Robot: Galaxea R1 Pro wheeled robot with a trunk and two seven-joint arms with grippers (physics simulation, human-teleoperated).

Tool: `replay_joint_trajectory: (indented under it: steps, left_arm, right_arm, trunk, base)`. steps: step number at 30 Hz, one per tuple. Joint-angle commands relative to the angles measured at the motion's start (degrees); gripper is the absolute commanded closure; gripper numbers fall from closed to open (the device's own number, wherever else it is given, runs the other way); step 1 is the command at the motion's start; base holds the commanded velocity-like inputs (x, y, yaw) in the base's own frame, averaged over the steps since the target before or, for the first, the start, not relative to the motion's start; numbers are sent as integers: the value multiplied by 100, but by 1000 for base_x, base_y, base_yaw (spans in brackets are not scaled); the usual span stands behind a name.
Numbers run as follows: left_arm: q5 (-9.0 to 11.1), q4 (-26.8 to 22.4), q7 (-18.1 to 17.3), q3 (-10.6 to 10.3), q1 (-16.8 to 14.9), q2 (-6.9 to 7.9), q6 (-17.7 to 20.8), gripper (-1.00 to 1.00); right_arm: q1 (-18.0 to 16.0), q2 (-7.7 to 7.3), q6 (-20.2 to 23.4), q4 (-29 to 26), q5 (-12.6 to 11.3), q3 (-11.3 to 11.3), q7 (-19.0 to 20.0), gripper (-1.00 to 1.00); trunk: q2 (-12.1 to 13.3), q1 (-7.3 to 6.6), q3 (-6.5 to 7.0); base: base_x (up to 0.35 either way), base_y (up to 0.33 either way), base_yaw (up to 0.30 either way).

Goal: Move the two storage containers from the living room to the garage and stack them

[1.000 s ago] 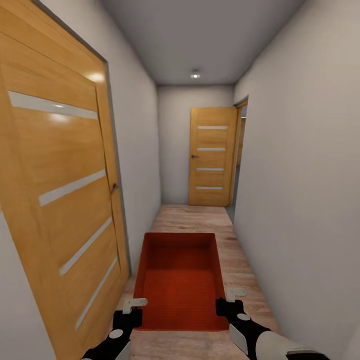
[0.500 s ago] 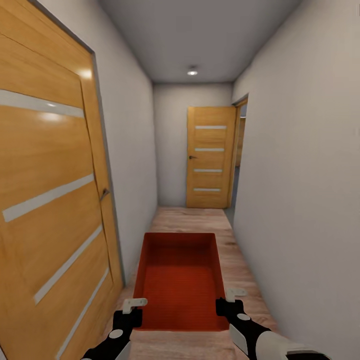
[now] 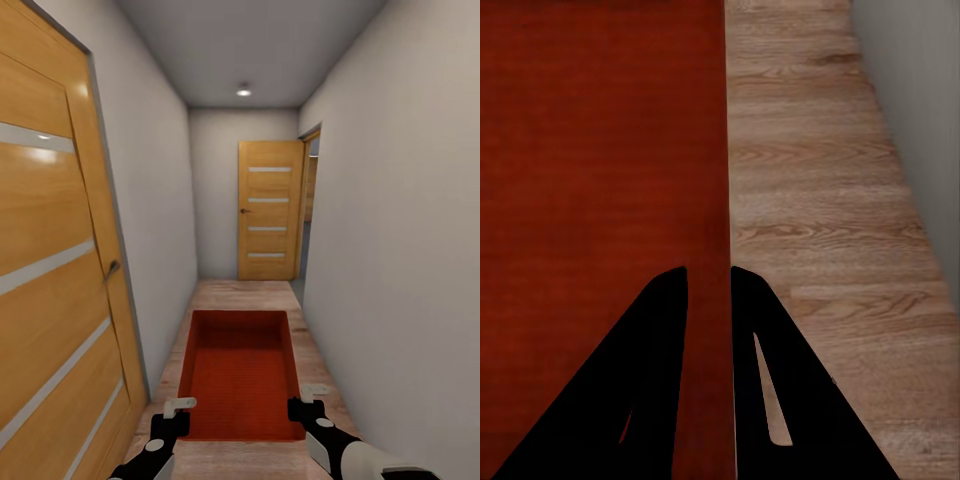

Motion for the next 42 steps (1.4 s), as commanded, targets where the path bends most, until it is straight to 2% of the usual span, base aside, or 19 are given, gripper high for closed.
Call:
replay_joint_trajectory:
  steps: [1, 42]
  left_arm:
    - [-24, -12, 60, 57, -8, 2, -296, 100]
    - [-8, -12, 60, 81, -8, 2, -287, 100]
  right_arm:
    - [-2, -1, -32, 21, -119, -150, -79, 100]
    - [-1, -1, -38, 21, -119, -150, -79, 100]
  trunk:
    - [-7, 5, -10]
    - [-7, 5, -10]
  base:
    - [322, 0, -1]
    - [322, 0, 0]
